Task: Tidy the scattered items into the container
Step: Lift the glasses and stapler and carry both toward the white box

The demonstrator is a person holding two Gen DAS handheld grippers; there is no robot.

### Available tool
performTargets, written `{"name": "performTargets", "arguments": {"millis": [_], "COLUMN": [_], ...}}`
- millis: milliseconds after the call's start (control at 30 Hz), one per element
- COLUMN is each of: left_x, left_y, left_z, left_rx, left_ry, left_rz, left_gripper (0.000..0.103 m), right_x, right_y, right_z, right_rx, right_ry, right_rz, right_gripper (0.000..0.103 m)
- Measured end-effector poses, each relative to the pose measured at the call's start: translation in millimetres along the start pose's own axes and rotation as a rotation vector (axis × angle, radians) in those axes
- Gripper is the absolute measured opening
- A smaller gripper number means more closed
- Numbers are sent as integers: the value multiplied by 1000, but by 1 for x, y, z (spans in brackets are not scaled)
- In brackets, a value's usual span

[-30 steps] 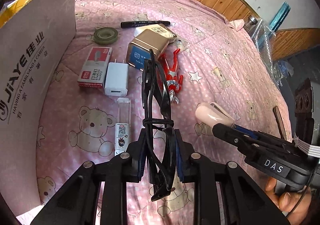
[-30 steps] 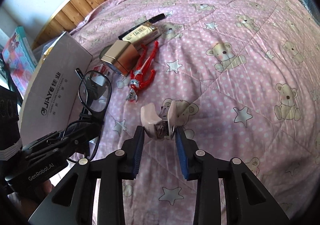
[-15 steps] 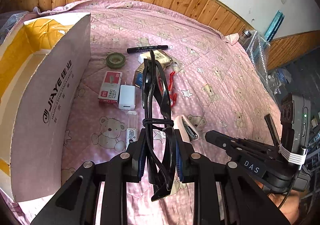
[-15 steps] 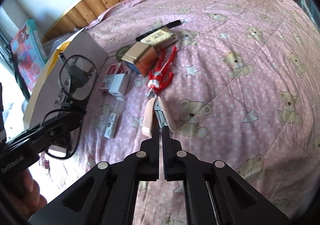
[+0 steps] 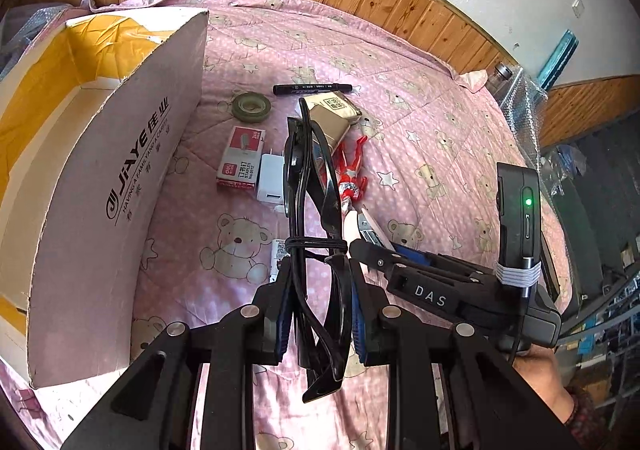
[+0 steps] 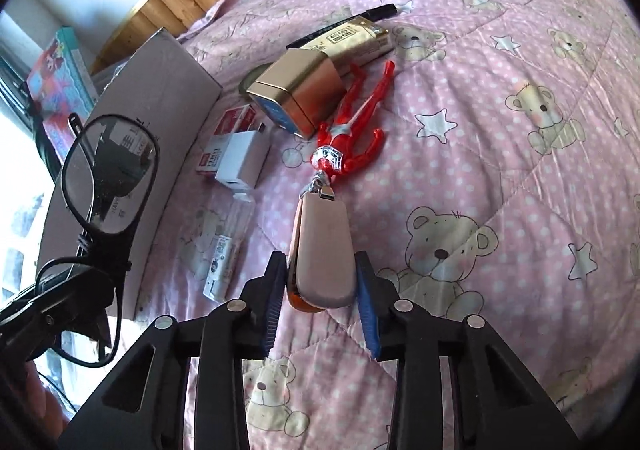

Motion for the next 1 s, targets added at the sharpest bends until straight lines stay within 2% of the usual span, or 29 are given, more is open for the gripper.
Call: {"name": "performTargets", "arguments": {"millis": [33,233,567,1000], "left_x": [-1,-6,-14,-31], "left_y": [1,4,18,41], "left_z": [-1,-7,-8,-5], "left_rx": [3,15,42,58], "left_ry": [3,17,29,66], "left_rz": [6,22,37,-32], "left_gripper": [26,26,26,26], "right_x": [-1,-10,-35,-83], "right_y": [2,15,36,65], "right_z": [1,7,8,1], "right_rx": [5,27,56,113], "right_ry": [-7,0,47,135], "right_rz": [-5,24,26,23], "right_gripper": [28,28,28,28]}}
Point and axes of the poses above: each gripper's, at about its wrist camera, not at the fingertips, and y roughly against the way its jaws point, x to its right, z to its underside, the point moved 3 cm from there along -y, roughly the way its jaws point, and after that the axes turned 9 degrees about -x, right-handed, at the moved point
